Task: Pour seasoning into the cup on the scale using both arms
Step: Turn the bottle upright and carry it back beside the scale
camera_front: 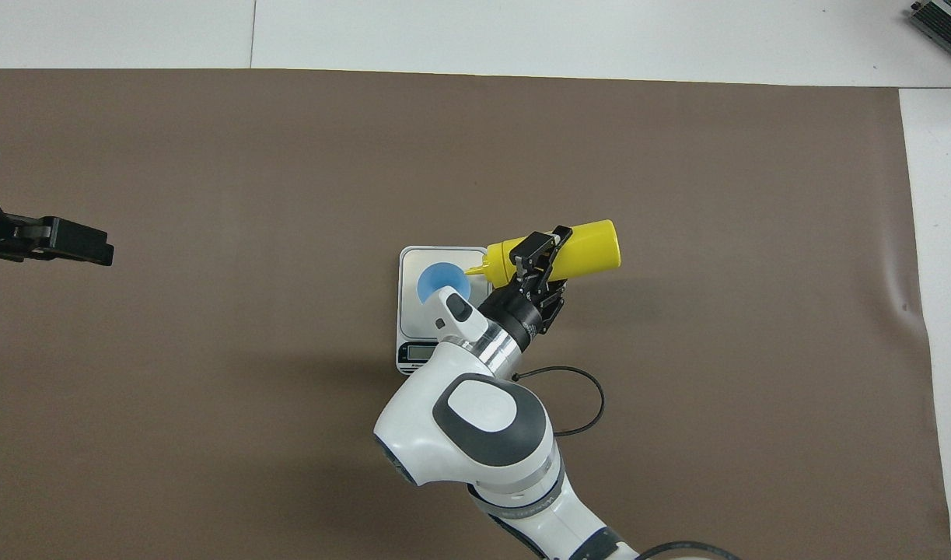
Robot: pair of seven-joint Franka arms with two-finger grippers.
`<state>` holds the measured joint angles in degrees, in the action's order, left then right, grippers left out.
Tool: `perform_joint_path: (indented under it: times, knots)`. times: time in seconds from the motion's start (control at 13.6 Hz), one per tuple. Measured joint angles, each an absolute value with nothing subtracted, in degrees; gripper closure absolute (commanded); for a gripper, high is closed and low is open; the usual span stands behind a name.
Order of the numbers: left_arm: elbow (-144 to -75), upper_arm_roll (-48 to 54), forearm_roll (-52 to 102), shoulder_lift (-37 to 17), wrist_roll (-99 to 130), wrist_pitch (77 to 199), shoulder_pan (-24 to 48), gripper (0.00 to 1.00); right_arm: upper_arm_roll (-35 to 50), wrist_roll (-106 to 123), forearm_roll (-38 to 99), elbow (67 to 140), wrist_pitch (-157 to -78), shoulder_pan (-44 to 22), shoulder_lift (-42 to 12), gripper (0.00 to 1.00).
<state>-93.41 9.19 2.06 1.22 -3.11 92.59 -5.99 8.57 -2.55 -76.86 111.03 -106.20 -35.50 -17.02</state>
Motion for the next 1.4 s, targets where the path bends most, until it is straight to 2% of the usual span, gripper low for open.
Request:
perform_joint_path:
  times: [0.29,0.66,1.03,1.4]
  knots:
    - [-93.4,9.2,2.1,1.2,-3.1,92.6,-6.0,0.0,8.5,-2.5,-70.9,111.0,-110.7,-31.7,-12.9,1.0]
    - [-93.4,9.2,2.1,1.2,-3.1,92.6,-6.0,0.0,8.5,-0.1,-56.5,111.5,-116.2,-26.0,-7.5,1.0]
    - [-93.4,9.2,2.1,1.2,-3.1,92.6,-6.0,0.0,8.5,5.0,-40.9,112.1,-119.8,-22.7,-6.6,1.0]
    - [-93.4,9.2,2.1,1.2,-3.1,92.6,-6.0,0.0,8.5,22.0,-22.7,112.2,-123.5,-15.7,-6.0,1.0]
